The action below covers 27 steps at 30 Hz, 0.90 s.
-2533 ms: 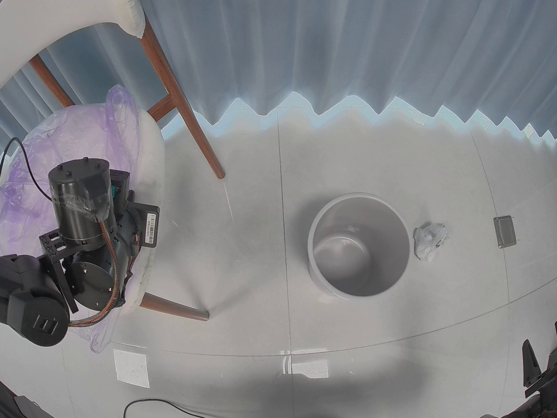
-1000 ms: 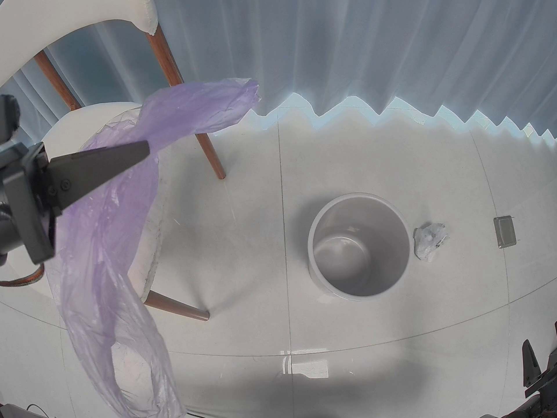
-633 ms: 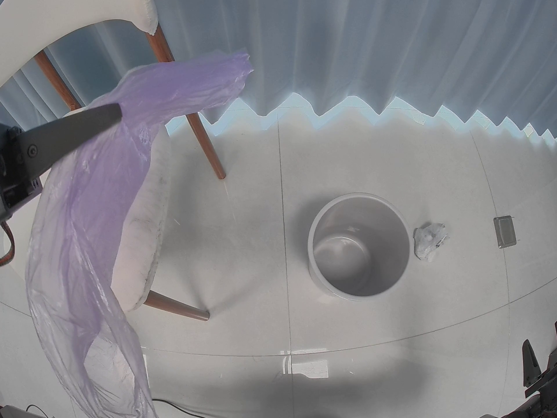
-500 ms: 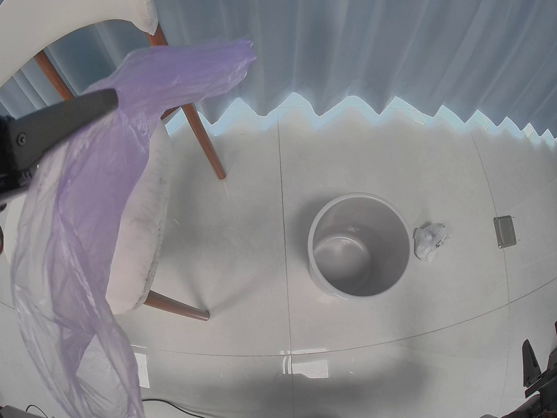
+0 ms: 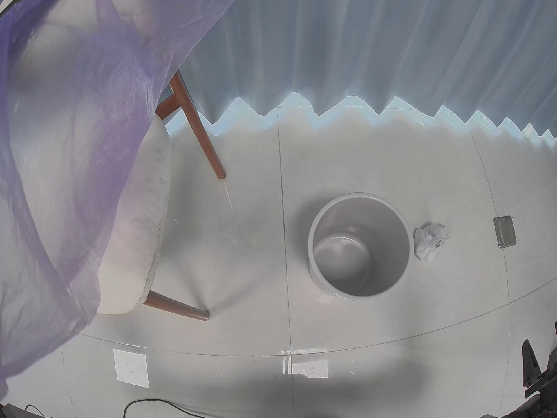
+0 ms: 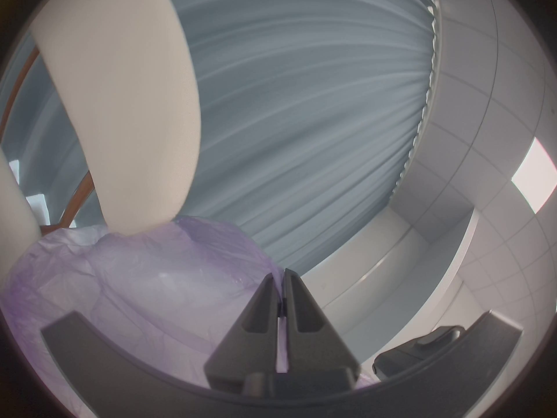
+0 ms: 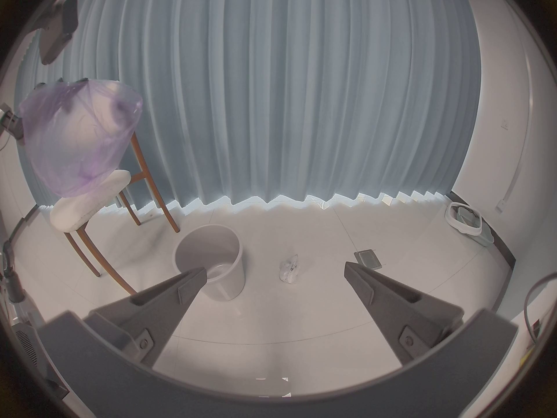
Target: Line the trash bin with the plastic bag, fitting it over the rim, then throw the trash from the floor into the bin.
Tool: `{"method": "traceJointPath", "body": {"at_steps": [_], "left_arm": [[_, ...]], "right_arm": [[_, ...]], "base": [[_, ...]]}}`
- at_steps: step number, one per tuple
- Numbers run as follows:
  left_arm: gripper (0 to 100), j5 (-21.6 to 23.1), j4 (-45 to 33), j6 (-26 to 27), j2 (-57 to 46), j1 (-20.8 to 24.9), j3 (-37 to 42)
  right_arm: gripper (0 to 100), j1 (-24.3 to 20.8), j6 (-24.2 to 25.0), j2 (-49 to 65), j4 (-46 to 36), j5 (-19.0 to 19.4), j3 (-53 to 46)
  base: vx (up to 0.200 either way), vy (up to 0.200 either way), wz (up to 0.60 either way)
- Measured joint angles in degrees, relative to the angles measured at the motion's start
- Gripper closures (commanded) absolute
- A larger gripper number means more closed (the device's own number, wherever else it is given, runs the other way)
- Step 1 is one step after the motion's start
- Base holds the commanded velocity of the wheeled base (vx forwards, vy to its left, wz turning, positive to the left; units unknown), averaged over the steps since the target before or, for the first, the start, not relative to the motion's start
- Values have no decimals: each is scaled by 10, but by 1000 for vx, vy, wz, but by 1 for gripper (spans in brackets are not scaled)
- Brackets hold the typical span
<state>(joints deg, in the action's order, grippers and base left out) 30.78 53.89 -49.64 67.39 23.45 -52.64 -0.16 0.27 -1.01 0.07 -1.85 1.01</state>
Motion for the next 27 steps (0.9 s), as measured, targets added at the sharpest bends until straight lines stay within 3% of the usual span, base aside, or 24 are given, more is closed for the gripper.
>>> {"method": "traceJointPath", "body": {"at_steps": [3,7,16,27], "left_arm": [[100,6,61,-42,21,-35,24],[100,14,92,-55,40,-60,47],[100,23,149,-64,69,-5,90],[100,19,209,-67,92,-11,93]], "right_arm": [[0,0,0,0,0,0,0],[0,0,0,0,0,0,0],[0,0,0,0,0,0,0],[0,0,0,0,0,0,0]], "base": [[0,0,0],[0,0,0],[0,-156,0],[0,-200,0]]}}
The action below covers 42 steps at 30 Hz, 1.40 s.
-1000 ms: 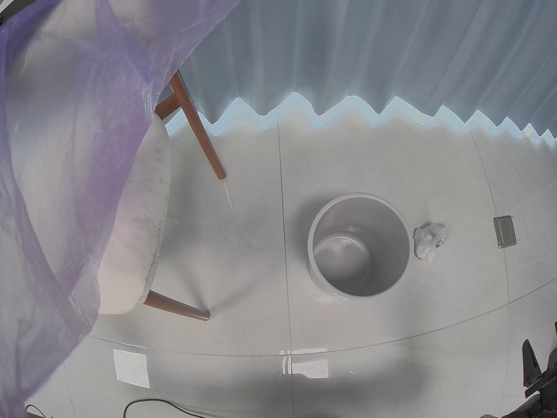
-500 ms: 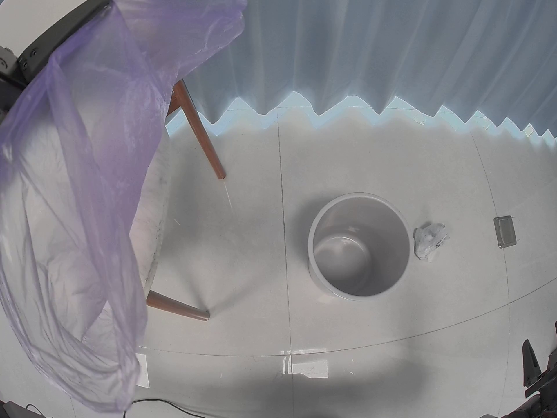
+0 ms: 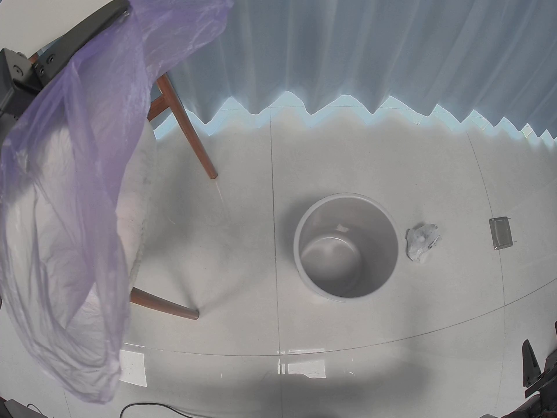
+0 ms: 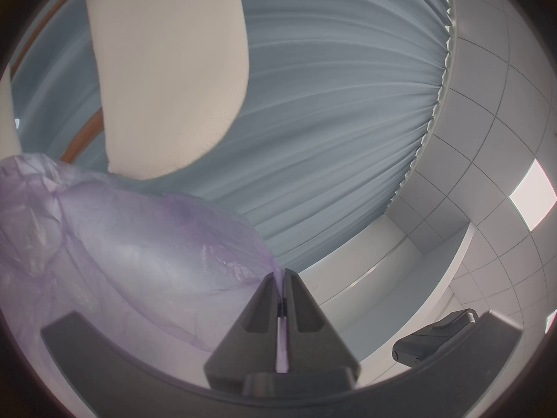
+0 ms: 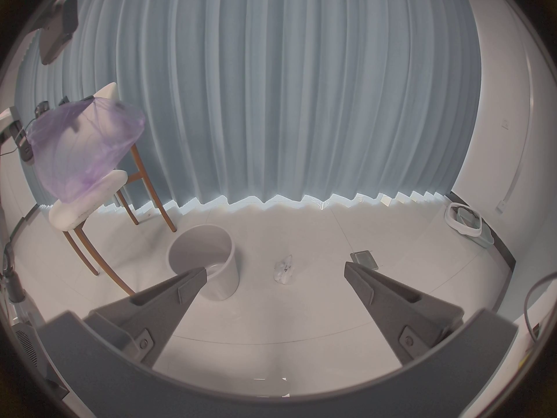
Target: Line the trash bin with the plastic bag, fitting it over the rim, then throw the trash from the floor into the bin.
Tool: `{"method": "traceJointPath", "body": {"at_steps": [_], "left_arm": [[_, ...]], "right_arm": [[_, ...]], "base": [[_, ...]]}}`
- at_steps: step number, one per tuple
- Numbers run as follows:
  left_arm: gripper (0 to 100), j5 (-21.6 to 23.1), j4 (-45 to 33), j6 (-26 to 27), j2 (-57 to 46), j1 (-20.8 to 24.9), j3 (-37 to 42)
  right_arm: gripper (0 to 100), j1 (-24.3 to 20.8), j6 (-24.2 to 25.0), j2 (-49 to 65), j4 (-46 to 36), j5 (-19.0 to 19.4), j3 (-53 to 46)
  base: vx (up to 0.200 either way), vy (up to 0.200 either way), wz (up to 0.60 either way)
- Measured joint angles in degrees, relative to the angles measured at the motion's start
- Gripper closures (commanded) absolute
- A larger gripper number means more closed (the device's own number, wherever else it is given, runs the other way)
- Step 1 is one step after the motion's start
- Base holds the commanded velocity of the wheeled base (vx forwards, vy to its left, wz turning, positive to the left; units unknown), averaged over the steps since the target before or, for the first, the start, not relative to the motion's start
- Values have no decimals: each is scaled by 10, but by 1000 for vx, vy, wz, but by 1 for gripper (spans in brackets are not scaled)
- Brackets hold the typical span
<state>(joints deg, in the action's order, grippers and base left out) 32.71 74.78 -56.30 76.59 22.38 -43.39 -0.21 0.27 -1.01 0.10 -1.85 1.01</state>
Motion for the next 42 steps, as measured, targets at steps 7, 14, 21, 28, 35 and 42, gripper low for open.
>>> {"method": "traceJointPath", "body": {"at_steps": [7,14,21,28,35,42], "left_arm": [[100,0,17,-1,4,-2,0],[100,0,22,0,12,-1,-3],[100,0,56,0,28,2,-1],[100,-7,62,1,45,4,-2],[100,-16,62,6,57,36,3],[100,-19,81,7,72,35,11]], "right_arm": [[0,0,0,0,0,0,0],[0,0,0,0,-1,0,0],[0,0,0,0,0,0,0],[0,0,0,0,0,0,0],[0,0,0,0,0,0,0],[0,0,0,0,0,0,0]], "base": [[0,-200,0],[0,-200,0],[0,-200,0],[0,0,0],[0,0,0],[0,0,0]]}}
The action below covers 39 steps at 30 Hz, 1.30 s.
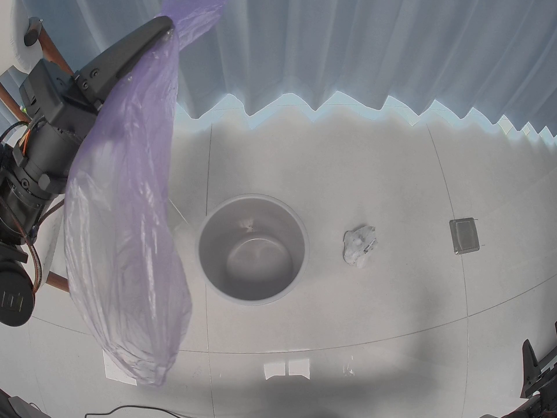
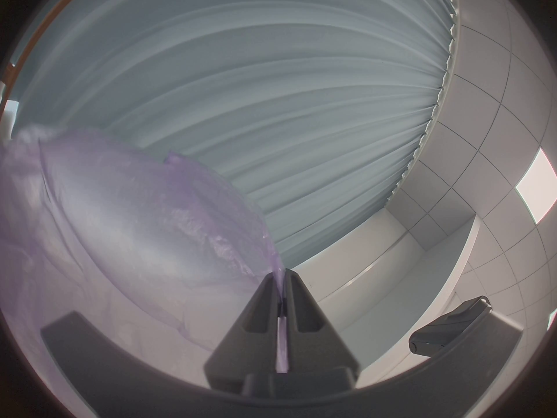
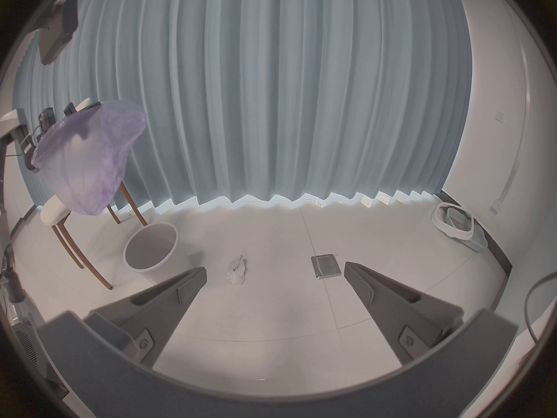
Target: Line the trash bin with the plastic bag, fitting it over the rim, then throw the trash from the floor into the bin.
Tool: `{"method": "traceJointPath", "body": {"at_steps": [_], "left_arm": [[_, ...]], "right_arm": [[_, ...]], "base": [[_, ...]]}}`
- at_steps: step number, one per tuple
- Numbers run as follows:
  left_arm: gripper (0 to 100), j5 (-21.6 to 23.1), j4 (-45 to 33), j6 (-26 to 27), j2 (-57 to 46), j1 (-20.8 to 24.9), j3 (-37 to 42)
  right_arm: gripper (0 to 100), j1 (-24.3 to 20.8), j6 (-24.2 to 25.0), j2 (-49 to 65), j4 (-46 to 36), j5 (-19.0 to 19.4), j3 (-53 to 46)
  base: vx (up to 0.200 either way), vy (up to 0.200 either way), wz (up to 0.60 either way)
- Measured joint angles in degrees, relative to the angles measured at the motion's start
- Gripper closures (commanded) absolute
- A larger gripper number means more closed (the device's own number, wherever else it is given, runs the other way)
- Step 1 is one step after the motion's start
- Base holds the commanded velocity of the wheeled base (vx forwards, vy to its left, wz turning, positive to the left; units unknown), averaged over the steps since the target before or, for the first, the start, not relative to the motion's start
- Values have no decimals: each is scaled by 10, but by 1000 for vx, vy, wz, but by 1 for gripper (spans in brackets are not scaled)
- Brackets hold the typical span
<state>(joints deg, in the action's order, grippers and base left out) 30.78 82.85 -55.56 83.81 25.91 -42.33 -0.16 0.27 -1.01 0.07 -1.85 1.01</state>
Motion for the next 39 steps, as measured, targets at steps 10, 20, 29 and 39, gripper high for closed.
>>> {"method": "traceJointPath", "body": {"at_steps": [10,20,29,39], "left_arm": [[100,9,56,0,47,-33,23],[100,45,58,1,102,-86,39],[100,46,58,25,143,-94,45],[100,40,50,64,196,-91,52]], "right_arm": [[0,0,0,0,0,0,0],[0,0,0,0,0,0,0],[0,0,0,0,0,0,0],[0,0,0,0,0,0,0]], "base": [[0,0,0],[0,0,0],[0,0,0],[0,0,0]]}}
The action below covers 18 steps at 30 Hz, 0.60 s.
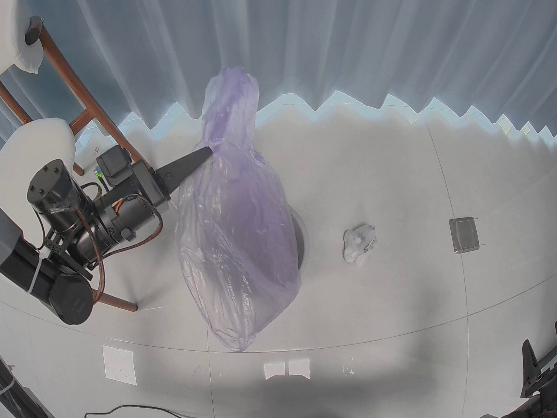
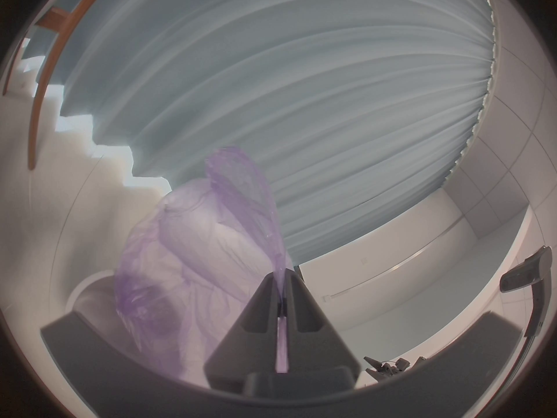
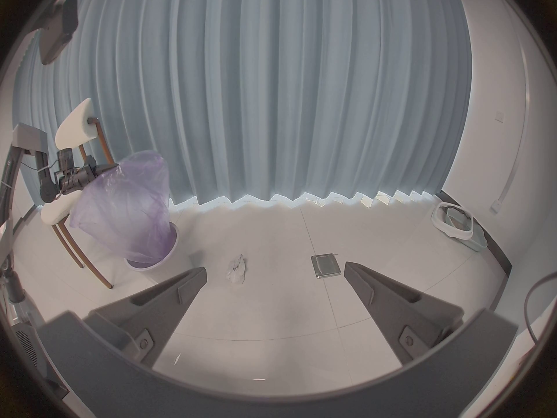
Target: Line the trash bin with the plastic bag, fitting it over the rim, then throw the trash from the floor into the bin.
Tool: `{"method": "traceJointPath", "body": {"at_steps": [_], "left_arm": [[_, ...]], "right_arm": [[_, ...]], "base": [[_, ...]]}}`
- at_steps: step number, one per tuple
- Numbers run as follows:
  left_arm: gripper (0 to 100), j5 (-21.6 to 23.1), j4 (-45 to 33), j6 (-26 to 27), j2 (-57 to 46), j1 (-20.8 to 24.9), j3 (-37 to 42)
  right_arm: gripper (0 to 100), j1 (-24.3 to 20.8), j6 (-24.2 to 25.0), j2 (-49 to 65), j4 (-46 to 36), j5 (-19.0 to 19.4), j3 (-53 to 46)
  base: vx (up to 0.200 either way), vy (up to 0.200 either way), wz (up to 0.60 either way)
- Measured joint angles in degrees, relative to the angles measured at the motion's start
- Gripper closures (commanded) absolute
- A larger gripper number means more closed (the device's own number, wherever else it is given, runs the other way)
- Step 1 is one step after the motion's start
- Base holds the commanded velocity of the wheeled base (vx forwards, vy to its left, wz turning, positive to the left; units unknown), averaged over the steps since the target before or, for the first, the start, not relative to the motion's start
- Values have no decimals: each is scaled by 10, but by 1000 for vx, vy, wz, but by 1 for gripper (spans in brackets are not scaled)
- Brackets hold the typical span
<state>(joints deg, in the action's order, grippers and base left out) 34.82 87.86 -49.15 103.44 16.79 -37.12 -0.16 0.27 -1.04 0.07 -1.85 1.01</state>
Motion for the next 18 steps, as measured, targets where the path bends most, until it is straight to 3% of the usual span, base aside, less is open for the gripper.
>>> {"method": "traceJointPath", "body": {"at_steps": [18], "left_arm": [[100,0,1,7,64,-42,7]], "right_arm": [[0,0,0,0,0,0,0]], "base": [[0,0,0]]}}
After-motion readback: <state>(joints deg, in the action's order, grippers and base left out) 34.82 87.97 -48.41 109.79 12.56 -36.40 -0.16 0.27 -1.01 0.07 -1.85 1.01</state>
